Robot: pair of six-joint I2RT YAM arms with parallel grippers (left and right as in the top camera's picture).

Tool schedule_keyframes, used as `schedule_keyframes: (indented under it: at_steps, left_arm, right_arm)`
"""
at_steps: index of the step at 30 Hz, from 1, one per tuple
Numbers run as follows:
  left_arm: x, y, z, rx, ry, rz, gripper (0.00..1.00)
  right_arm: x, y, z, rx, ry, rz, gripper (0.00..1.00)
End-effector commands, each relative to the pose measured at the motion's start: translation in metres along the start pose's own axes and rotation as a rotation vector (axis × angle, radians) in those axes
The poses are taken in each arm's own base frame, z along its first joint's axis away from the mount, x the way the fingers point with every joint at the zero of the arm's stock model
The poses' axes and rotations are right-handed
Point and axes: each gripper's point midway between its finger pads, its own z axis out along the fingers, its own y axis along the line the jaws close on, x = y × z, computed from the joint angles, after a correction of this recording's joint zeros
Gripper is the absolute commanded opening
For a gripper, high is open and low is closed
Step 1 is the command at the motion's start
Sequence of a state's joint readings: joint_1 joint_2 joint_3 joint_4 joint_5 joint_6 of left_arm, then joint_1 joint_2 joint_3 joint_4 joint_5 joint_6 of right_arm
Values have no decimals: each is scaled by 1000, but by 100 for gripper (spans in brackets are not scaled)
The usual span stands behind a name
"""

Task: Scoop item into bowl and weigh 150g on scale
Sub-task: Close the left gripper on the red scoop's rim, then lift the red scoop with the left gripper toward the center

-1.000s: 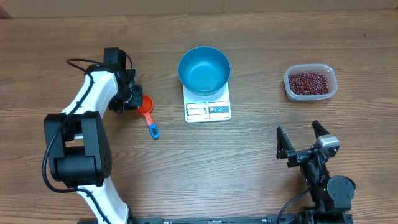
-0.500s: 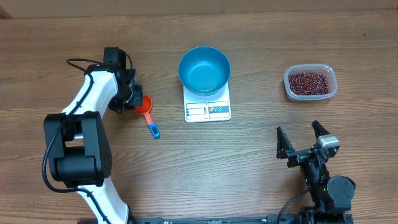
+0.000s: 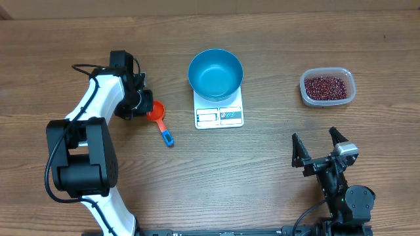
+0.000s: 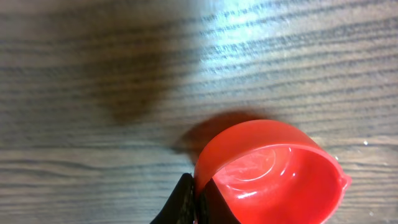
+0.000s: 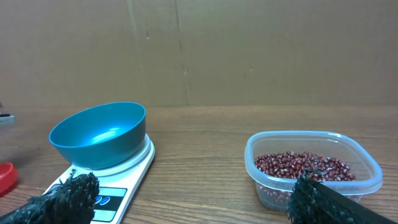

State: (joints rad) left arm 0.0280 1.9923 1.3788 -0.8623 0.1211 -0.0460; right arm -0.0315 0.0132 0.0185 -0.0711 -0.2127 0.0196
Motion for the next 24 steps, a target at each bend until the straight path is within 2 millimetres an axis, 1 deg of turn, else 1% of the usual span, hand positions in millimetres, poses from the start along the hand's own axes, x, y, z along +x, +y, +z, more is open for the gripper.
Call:
schedule_keyframes:
  at_steps: [1, 6, 9, 13, 17, 18, 21, 24]
  left_arm:
    - [9, -4, 2, 26, 34, -25, 4]
    - [13, -5, -16, 20, 26, -6, 4]
    - [13, -7, -37, 23, -13, -3, 4]
    - [13, -12, -75, 27, -90, -5, 4]
    - [20, -19, -120, 45, -180, -10, 4]
    - [23, -21, -134, 48, -211, -17, 4]
    - [32, -24, -162, 62, -273, -73, 4]
    - [44, -27, -185, 93, -311, -192, 4]
  right_arm:
    - [4, -2, 1, 5, 5, 4, 100]
    - [4, -2, 1, 5, 5, 4, 100]
    - [4, -2, 1, 5, 5, 4, 100]
    - [4, -2, 1, 5, 5, 4, 100]
    - [4, -2, 1, 5, 5, 4, 100]
    - [4, -2, 1, 5, 5, 4, 100]
    - [4, -2, 1, 5, 5, 4, 100]
    - [4, -2, 1, 5, 5, 4, 100]
